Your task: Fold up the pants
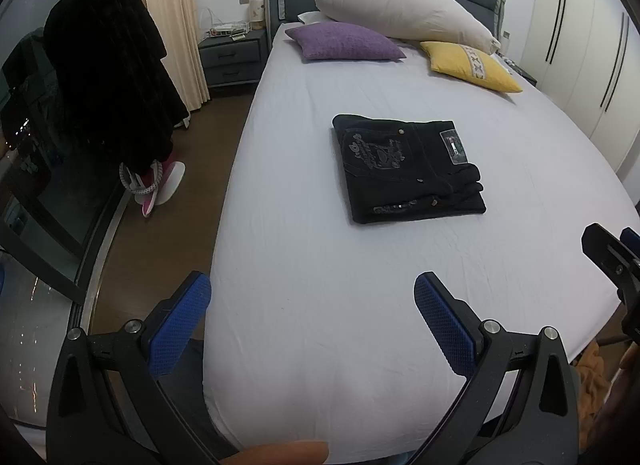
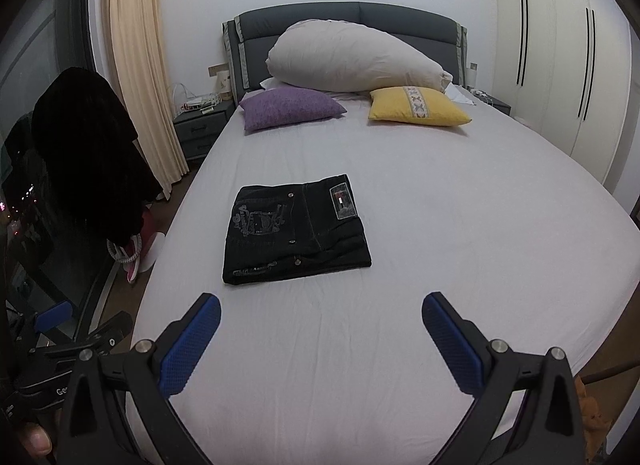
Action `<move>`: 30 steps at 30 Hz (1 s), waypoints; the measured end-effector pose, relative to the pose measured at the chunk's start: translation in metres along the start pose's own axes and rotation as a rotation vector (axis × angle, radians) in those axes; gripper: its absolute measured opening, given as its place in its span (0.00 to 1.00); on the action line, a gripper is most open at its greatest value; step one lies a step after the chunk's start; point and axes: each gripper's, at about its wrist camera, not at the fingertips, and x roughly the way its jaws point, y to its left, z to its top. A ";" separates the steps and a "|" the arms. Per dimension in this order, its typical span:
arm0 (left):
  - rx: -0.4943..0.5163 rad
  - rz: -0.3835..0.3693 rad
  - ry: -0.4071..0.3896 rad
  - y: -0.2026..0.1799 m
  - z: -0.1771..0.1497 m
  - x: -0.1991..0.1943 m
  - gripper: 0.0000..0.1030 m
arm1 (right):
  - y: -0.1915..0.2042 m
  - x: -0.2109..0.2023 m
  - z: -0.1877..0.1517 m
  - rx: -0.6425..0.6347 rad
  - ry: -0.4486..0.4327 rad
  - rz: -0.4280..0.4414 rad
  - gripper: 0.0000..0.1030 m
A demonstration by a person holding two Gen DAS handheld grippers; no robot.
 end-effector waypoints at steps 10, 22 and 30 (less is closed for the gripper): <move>0.000 0.000 0.001 0.000 0.000 0.000 1.00 | 0.003 0.003 -0.005 -0.012 0.010 0.006 1.00; -0.002 -0.001 0.005 -0.001 -0.002 0.002 1.00 | 0.005 0.004 -0.007 -0.016 0.017 0.012 1.00; -0.004 -0.002 0.006 -0.002 -0.005 0.003 1.00 | 0.006 0.004 -0.008 -0.016 0.019 0.012 1.00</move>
